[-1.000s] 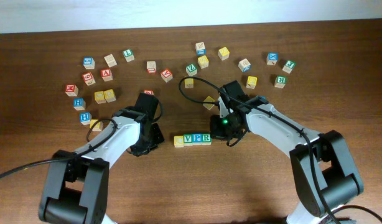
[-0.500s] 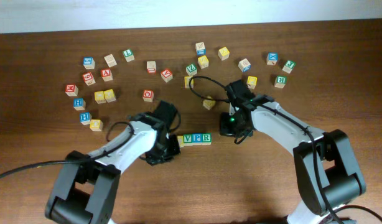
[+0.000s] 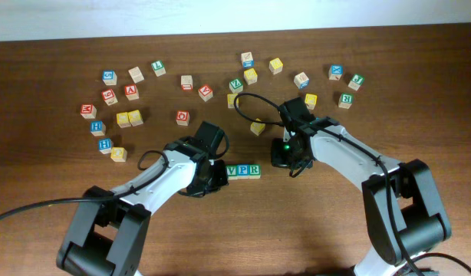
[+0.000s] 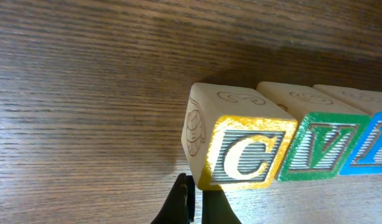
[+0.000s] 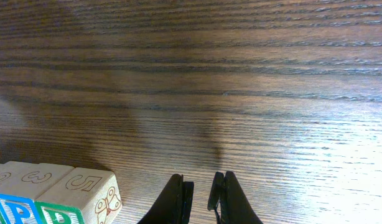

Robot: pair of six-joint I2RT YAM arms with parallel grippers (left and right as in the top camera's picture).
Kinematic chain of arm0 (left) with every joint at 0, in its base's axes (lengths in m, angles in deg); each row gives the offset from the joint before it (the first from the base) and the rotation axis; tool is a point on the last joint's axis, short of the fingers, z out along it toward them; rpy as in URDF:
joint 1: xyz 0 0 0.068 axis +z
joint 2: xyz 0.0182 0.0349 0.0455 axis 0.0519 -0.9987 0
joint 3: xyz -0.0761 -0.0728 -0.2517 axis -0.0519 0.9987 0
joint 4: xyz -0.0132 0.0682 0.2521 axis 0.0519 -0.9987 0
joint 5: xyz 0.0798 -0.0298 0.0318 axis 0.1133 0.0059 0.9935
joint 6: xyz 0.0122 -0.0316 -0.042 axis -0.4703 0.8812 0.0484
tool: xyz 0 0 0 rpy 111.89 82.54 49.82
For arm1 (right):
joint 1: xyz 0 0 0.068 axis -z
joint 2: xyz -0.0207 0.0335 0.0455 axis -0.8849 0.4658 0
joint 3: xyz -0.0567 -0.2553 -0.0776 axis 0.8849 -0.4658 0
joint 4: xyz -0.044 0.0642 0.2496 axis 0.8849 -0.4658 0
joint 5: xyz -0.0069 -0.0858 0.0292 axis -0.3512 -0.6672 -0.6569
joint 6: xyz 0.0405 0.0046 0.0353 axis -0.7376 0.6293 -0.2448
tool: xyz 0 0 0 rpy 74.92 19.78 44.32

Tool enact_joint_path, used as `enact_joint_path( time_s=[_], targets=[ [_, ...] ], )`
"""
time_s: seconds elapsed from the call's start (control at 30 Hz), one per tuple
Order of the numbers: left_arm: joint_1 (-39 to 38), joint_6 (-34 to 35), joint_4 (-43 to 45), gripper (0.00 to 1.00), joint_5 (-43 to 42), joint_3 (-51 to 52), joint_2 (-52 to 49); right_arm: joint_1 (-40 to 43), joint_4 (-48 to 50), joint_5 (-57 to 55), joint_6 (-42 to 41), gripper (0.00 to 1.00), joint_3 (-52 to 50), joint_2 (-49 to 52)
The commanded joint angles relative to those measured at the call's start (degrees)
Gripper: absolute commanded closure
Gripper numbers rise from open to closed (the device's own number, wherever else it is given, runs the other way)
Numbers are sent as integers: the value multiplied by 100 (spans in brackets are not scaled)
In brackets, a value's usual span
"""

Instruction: Spell out CVPR

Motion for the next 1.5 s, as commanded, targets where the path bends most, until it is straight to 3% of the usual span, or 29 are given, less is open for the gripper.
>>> enact_joint_path(
  time_s=[0.0,0.57,0.77,0.87,0.97,1.13,1.47],
  targets=[
    [-15,-70,15,100,146,17,-37,15,-17,-96,-24,91,72,15],
    [-17,-72,111,100,55,17,-37,15,-15,-96,-24,91,72,15],
    [70,-140,-446,100,-59,13,216,15,-15,-98,-24,91,72,15],
    [470,-136,-450,100,549,13,682,15,-20,-94,-24,91,72,15],
    [997,-131,-262,100,730,15,710,-52,-44,22,-28,91,13,15],
    [1014,-129,293,100,693,15,490,-337,-15,229,-164,92,13,15],
    [1001,-162,866,100,-302,15,22,-540,68,302,-243,92,13,177]
  ],
)
